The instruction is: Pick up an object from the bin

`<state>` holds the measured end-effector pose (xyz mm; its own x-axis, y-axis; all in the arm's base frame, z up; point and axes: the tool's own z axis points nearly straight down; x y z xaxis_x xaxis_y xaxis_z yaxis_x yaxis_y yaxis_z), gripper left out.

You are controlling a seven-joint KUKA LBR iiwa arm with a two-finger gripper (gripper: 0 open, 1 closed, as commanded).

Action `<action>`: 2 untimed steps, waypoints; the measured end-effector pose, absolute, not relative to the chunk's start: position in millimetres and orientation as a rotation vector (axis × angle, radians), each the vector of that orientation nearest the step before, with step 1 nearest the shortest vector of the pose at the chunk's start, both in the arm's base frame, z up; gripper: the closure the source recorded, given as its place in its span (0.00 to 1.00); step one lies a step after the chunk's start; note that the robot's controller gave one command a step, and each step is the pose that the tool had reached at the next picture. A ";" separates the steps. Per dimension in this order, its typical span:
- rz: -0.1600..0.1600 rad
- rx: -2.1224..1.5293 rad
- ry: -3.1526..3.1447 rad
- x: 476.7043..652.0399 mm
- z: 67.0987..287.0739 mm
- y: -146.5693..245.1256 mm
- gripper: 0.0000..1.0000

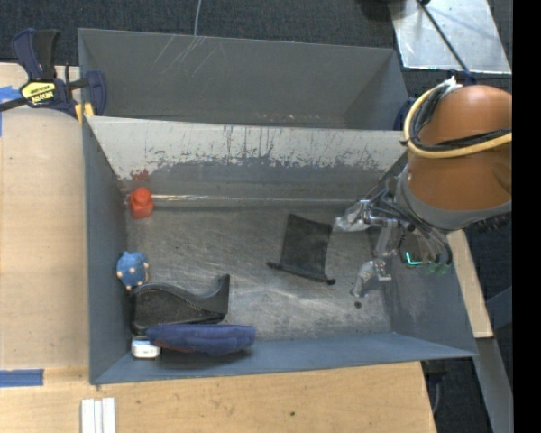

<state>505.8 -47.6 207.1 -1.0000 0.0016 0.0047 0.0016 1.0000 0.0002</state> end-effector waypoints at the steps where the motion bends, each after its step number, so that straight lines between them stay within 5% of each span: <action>1: 0.000 -0.182 -3.132 514.7 79.3 30.3 0.00; 2: 0.000 -0.186 -3.139 516.4 83.8 27.7 1.00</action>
Offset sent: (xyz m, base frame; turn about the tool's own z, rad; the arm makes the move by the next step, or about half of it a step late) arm 0.0100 0.0754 -0.1237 0.1189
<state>516.4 27.7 83.8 -0.9930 0.1179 -0.0025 0.1179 0.9930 0.0003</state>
